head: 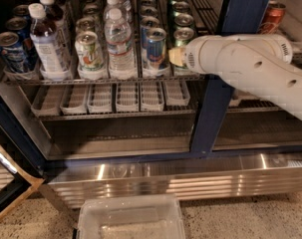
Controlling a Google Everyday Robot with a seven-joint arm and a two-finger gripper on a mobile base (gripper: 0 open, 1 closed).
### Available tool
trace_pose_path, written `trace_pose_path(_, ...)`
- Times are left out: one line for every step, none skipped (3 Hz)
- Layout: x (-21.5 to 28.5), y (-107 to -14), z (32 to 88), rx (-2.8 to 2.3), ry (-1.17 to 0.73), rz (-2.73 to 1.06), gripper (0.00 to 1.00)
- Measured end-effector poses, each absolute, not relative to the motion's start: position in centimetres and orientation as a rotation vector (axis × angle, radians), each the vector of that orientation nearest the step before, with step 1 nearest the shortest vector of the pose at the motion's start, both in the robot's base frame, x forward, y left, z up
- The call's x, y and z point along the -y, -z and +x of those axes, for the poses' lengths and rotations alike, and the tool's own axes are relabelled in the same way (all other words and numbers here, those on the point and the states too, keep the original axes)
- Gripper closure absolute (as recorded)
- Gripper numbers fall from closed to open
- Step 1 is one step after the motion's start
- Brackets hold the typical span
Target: Pick green can from top shelf of fridge
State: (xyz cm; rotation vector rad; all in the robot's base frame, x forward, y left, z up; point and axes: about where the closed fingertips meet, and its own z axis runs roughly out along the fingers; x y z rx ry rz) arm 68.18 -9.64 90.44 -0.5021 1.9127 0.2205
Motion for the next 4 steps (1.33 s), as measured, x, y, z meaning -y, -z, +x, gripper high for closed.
trace_pose_path(9.7, -90.1, 68.6, -1.919, -0.228, -0.494, 0.81)
trace_pose_path(9.8, -90.4, 69.1, -1.913, -0.229, -0.485, 1.0)
trace_pose_path(10.0, -90.4, 69.9, -1.91, -0.23, -0.474, 1.0)
trace_pose_path(9.9, -90.1, 70.1, -1.916, -0.232, -0.473, 1.0)
